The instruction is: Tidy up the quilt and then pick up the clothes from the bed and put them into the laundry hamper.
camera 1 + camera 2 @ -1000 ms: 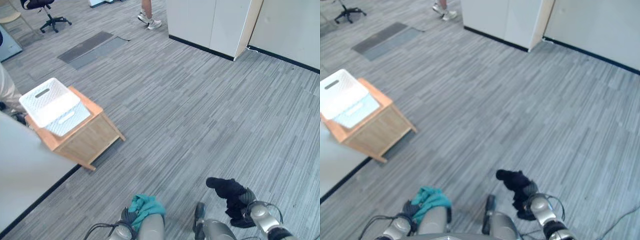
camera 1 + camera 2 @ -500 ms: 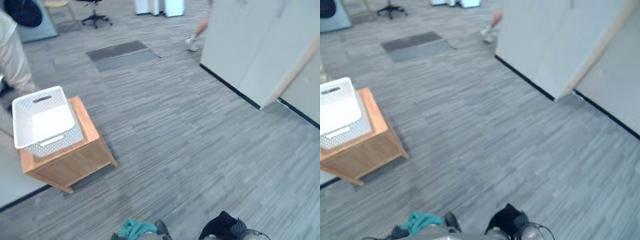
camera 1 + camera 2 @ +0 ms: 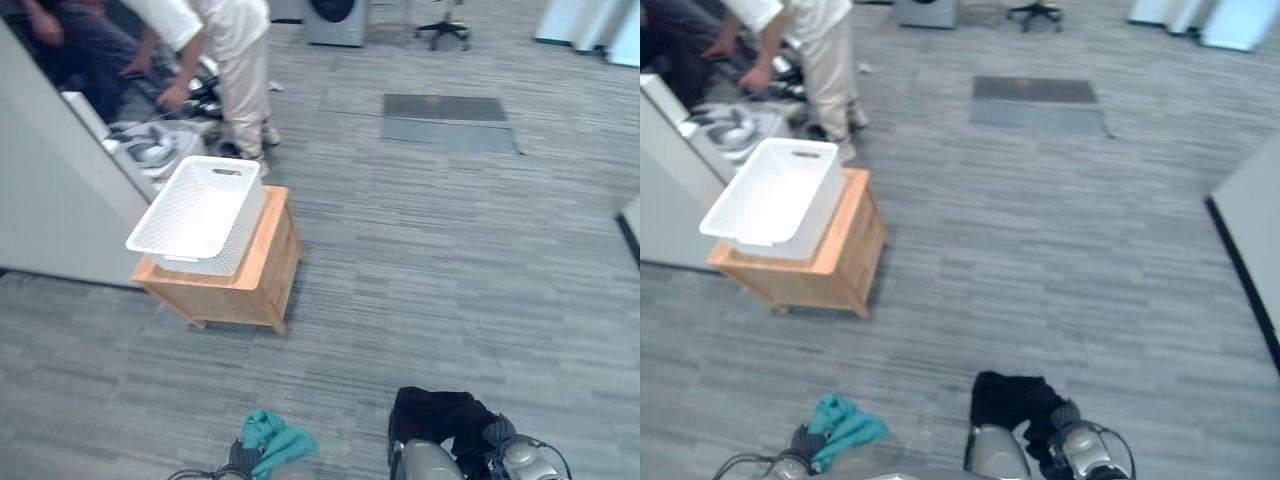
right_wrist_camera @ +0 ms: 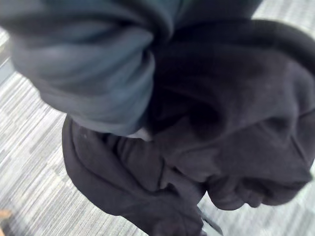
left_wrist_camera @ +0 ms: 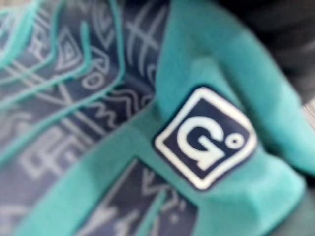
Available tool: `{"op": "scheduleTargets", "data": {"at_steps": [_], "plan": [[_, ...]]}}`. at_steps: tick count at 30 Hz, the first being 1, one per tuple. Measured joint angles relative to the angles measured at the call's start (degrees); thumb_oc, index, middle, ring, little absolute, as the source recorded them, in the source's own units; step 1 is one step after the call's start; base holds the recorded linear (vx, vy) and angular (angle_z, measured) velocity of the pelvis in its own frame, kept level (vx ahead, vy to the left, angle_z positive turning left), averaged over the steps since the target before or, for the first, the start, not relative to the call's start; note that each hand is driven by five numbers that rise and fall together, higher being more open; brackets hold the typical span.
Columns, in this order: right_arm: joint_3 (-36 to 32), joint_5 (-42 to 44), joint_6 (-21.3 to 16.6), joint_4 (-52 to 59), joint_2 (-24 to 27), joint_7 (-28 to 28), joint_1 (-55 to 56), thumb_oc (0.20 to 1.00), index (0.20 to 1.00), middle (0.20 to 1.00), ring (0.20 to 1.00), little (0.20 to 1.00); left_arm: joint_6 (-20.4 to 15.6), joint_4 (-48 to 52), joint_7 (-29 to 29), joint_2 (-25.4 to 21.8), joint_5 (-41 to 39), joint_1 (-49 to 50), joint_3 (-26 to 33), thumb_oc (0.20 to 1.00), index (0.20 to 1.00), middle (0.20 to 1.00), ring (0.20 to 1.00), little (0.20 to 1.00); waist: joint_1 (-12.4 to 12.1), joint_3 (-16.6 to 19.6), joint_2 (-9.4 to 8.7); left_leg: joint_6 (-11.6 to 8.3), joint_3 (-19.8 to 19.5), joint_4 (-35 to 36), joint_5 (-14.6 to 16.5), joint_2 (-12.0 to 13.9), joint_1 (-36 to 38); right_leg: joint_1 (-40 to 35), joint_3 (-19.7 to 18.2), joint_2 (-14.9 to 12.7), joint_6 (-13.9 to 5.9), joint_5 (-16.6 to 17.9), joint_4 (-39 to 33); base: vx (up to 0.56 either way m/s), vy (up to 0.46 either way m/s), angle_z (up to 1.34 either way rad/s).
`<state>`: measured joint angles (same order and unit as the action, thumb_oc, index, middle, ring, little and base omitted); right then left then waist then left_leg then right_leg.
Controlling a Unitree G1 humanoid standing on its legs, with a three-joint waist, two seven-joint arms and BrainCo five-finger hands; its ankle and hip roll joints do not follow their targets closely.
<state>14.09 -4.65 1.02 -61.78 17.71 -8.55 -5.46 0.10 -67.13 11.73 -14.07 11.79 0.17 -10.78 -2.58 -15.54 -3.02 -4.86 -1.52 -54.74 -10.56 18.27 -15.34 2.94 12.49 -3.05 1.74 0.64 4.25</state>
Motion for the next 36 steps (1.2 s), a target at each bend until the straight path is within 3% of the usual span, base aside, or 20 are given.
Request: {"op": "scheduleTargets", "data": {"at_steps": [1, 2, 3, 5, 8, 9, 10, 11, 12, 14, 15, 17, 19, 20, 23, 24, 25, 27, 32, 36], "plan": [[0.19, -0.08, -0.02, 0.07, -0.29, 0.02, -0.86, 0.200, 0.200, 0.200, 0.200, 0.200, 0.10, -0.01, 0.02, -0.36, -0.28, 0.47, 0.09, 0.200, 0.200, 0.200, 0.200, 0.200, -1.01, -0.53, -1.03, 0.68, 5.30, -5.77, 3.18, 0.09, -4.83, -1.88, 0.79, -0.16, 0.96, -0.73, -1.48, 0.54, -0.111, 0.62], [0.15, -0.50, -0.06, -0.18, -0.95, 0.06, -1.80, 0.200, 0.200, 0.200, 0.200, 0.200, 0.24, 0.06, -0.01, -0.98, -0.36, 1.98, 0.00, 0.200, 0.200, 0.200, 0.200, 0.200, -2.01, -1.51, -3.43, 1.70, 15.53, -4.80, 8.05, 0.49, -8.52, -4.90, 2.67, -0.10, -1.59, -1.52, -4.52, 0.56, -0.035, 0.66], [0.11, -1.19, 0.00, -0.28, -1.34, 0.09, -1.64, 0.200, 0.200, 0.200, 0.200, 0.200, 0.53, 0.69, -0.17, -1.06, -0.38, 2.15, -0.04, 0.200, 0.200, 0.200, 0.200, 0.200, -2.08, -1.33, -2.82, 3.03, 21.56, 3.63, 11.32, 0.54, -8.10, -7.15, 6.90, -0.03, -7.41, -4.68, -6.24, 0.61, 0.017, 0.59], [0.58, -1.70, -0.13, -0.10, -0.99, 0.93, -1.89, 0.200, 0.200, 0.200, 0.200, 0.200, 0.60, 1.47, -0.22, -0.89, -0.41, 3.84, -0.10, 0.200, 0.200, 0.200, 0.200, 0.200, -3.81, -1.30, -3.07, 2.47, 29.16, 20.57, 11.74, -2.06, -7.08, -9.37, 10.00, 1.68, -4.42, -4.00, -6.15, 0.50, 0.058, 0.35], [0.20, -2.17, 0.00, -1.02, -1.42, 1.36, 0.07, 0.200, 0.200, 0.200, 0.200, 0.200, 1.38, 0.97, -0.50, -0.13, -0.32, 3.27, 0.57, 0.200, 0.200, 0.200, 0.200, 0.200, -1.53, -0.10, -2.54, 5.08, 49.58, 41.48, 14.02, -8.73, -3.42, -15.35, 20.89, 6.45, -10.60, -9.68, -4.20, 0.51, 0.102, 1.34], [-0.03, -2.16, -0.22, -1.86, -1.65, 1.38, 0.44, 0.200, 0.200, 0.200, 0.200, 0.200, 1.32, 1.11, -0.54, 0.30, -0.33, 3.26, 1.29, 0.200, 0.200, 0.200, 0.200, 0.200, -1.24, 0.61, -1.84, 8.25, 51.86, 40.20, 15.63, -9.28, -1.75, -15.16, 21.33, 8.33, -10.60, -9.68, -1.91, 0.56, 0.314, 1.23], [-0.37, -2.18, -0.14, -1.60, -2.24, 1.36, 1.23, 0.200, 0.200, 0.200, 0.200, 0.200, 1.59, -0.06, -1.07, 0.58, -0.33, 4.25, 1.17, 0.200, 0.200, 0.200, 0.200, 0.200, -0.84, 1.67, -0.91, 17.11, 51.46, 40.30, 17.27, -11.48, 2.80, -16.77, 21.39, 10.32, -10.73, -9.77, 2.89, 0.55, 0.335, 0.81], [-0.18, -2.20, -0.51, -0.69, -1.96, 1.37, 3.91, 0.200, 0.200, 0.200, 0.200, 0.200, 2.15, -1.39, -1.66, 1.06, -0.36, 4.55, 0.85, 0.200, 0.200, 0.200, 0.200, 0.200, 0.52, 3.08, 0.66, 20.53, 48.80, 46.64, 19.14, -14.52, 9.19, -15.50, 22.99, 9.85, -11.54, -11.81, 15.54, 0.46, 0.308, 1.08], [-0.13, -2.22, -0.50, -1.03, -3.75, 1.11, 4.25, 0.200, 0.200, 0.200, 0.200, 0.200, 2.47, -1.46, -2.04, -0.08, -0.32, 4.81, 0.15, 0.200, 0.200, 0.200, 0.200, 0.200, 1.72, 3.59, -1.80, 21.55, 46.04, 52.15, 17.55, -18.37, 11.79, -11.34, 24.08, 3.78, -9.77, -13.97, 28.15, 0.36, 0.184, 1.14], [0.37, -2.20, -0.91, -0.13, -3.89, 1.39, 6.03, 0.200, 0.200, 0.200, 0.200, 0.200, 2.16, -1.70, -2.10, -0.19, -0.21, 3.20, 0.08, 0.200, 0.200, 0.200, 0.200, 0.200, 2.76, 4.39, -3.11, 20.31, 40.98, 51.33, 17.48, -19.24, 14.10, -1.63, 19.27, -6.23, -13.40, -13.60, 49.88, 0.39, 0.051, 1.03], [0.50, -2.17, -0.80, 0.28, -3.86, 1.35, 5.37, 0.200, 0.200, 0.200, 0.200, 0.200, 2.25, -2.16, -2.20, -0.39, -0.21, 2.04, -0.64, 0.200, 0.200, 0.200, 0.200, 0.200, 3.45, 4.16, -3.32, 18.28, 38.17, 50.41, 17.75, -19.43, 14.56, 2.52, 14.95, -8.83, -12.58, -13.90, 54.07, 0.47, -0.138, 1.27], [0.55, -2.17, -0.86, 1.63, -3.42, 1.37, 5.48, 0.200, 0.200, 0.200, 0.200, 0.200, 2.19, -1.63, -2.09, -0.63, -0.17, 0.21, -1.00, 0.200, 0.200, 0.200, 0.200, 0.200, 5.54, 4.22, -2.31, 16.57, 34.73, 52.80, 16.48, -19.09, 16.64, 8.85, 6.85, -9.53, -11.30, -14.70, 46.95, 0.41, -0.279, 1.35], [2.32, -2.17, -1.10, 2.84, -2.97, 1.41, 5.61, 0.200, 0.200, 0.200, 0.200, 0.200, 1.48, -0.28, -1.61, -1.41, 0.27, -1.47, -2.44, 0.200, 0.200, 0.200, 0.200, 0.200, 6.59, 3.74, -0.34, 13.21, 28.43, 54.82, 14.59, -17.12, 18.01, 8.94, 0.49, -6.68, -10.55, -14.40, 24.90, 0.26, -0.280, 1.36], [2.31, -2.17, -1.27, 3.01, -2.99, 1.43, 5.68, 0.200, 0.200, 0.200, 0.200, 0.200, 1.08, 1.29, -1.06, -1.83, 0.36, -2.82, -2.79, 0.200, 0.200, 0.200, 0.200, 0.200, 5.95, 3.48, -0.01, 11.63, 25.07, 56.16, 13.73, -16.38, 19.44, 9.61, -2.04, -6.36, -10.09, -10.83, 11.67, 0.34, -0.232, 1.35], [4.08, -2.22, -1.28, 3.42, -1.92, 1.37, 5.82, 0.200, 0.200, 0.200, 0.200, 0.200, 1.03, 1.66, -0.45, -2.84, 0.90, -4.76, -3.57, 0.200, 0.200, 0.200, 0.200, 0.200, 7.13, 3.27, -0.24, 8.59, 16.96, 57.53, 14.25, -14.91, 20.09, 6.43, -13.97, -2.98, -10.03, -4.18, -4.57, 0.24, -0.190, 1.62], [3.95, -2.22, -1.09, 3.15, -2.27, 1.42, 6.62, 0.200, 0.200, 0.200, 0.200, 0.200, 0.45, 2.31, -0.44, -4.13, 1.02, -4.65, -4.84, 0.200, 0.200, 0.200, 0.200, 0.200, 6.83, 3.43, -2.80, 7.18, 15.99, 57.63, 13.84, -16.47, 22.18, 5.34, -14.21, -4.09, -9.50, -2.33, -5.62, 0.37, -0.364, 1.33], [4.30, -2.23, -0.48, 1.47, -2.08, 1.47, 5.49, 0.200, 0.200, 0.200, 0.200, 0.200, 0.38, 3.53, -0.31, -4.38, 1.98, -3.02, -5.41, 0.200, 0.200, 0.200, 0.200, 0.200, 4.86, 3.16, -3.48, 2.72, 15.74, 57.50, 15.26, -13.82, 24.56, 3.87, -12.02, -3.04, -6.04, 7.10, -3.12, 0.26, -0.273, 0.78], [3.58, -2.23, -0.77, 1.78, -1.95, 1.31, 3.87, 0.200, 0.200, 0.200, 0.200, 0.200, 0.01, 2.95, -0.50, -3.84, 2.03, -1.79, -5.56, 0.200, 0.200, 0.200, 0.200, 0.200, 4.44, 3.66, -1.41, 0.94, 14.89, 49.06, 15.61, -9.91, 20.56, 0.08, -8.79, -1.09, -4.79, 6.46, -7.18, 0.18, -0.201, 0.76], [1.55, -2.38, -0.79, 1.86, -0.54, 1.16, 0.20, 0.200, 0.200, 0.200, 0.200, 0.200, -0.09, 1.95, -0.36, -2.35, 1.73, -2.49, -2.09, 0.200, 0.200, 0.200, 0.200, 0.200, 4.01, 0.95, -3.06, -4.97, 17.13, 23.20, 12.06, -5.33, 4.51, -5.16, -1.60, -1.92, 0.94, 4.31, -9.45, 0.20, -0.116, 0.78], [1.62, -4.03, -0.52, 0.34, -0.65, 1.31, -1.27, 0.200, 0.200, 0.200, 0.200, 0.200, 0.05, 1.75, -0.32, -1.73, -0.50, -1.19, -0.56, 0.200, 0.200, 0.200, 0.200, 0.200, 3.96, -0.23, -1.84, -3.78, 28.11, 42.36, 8.29, -1.66, 7.33, -8.99, -0.31, -0.93, -0.92, 1.08, -9.45, 0.37, 0.177, 0.18]]}}
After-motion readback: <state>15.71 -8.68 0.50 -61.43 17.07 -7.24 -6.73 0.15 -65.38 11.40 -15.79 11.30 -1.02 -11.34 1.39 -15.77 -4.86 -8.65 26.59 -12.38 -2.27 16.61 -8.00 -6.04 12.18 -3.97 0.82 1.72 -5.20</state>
